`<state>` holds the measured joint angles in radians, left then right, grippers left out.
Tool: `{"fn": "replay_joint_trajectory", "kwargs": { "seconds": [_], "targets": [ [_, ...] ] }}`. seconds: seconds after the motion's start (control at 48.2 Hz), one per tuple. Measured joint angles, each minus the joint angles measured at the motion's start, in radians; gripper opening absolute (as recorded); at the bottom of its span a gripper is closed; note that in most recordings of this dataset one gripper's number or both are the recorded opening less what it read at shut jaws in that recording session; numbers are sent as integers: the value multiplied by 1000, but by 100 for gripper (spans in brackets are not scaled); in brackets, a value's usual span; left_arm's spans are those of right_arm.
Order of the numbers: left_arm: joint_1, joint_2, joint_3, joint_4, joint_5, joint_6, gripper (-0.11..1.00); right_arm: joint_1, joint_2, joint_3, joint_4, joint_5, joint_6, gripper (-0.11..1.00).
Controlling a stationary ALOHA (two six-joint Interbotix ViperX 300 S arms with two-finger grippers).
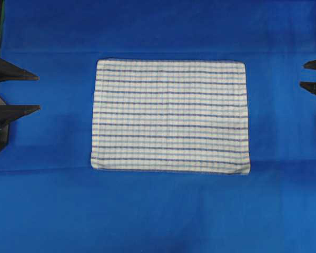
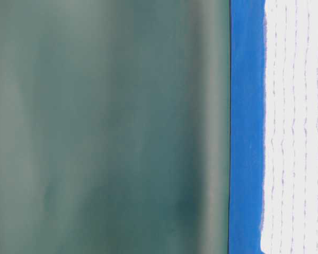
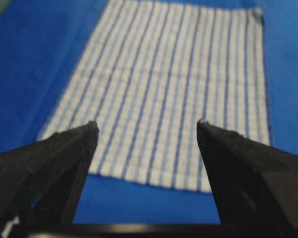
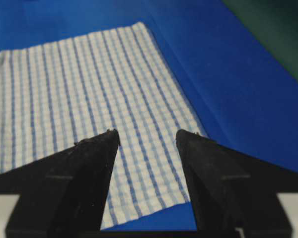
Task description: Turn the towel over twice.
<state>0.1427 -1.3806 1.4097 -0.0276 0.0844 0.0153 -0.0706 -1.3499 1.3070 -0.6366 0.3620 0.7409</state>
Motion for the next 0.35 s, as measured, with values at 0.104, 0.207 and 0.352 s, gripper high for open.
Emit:
{"fn": "replay_joint_trajectory", "kwargs": {
  "seconds": [0.104,0.207,0.352],
  "targets": [
    [2,-3,5,0,-8,2,75,-2,5,2,0,-14,0,57],
    [2,-3,5,0,-11,0,75,-3,5,2,0,-17,0,57],
    [2,-3,5,0,-9,0,75,-2,5,2,0,-17,2,57]
  ]
}}
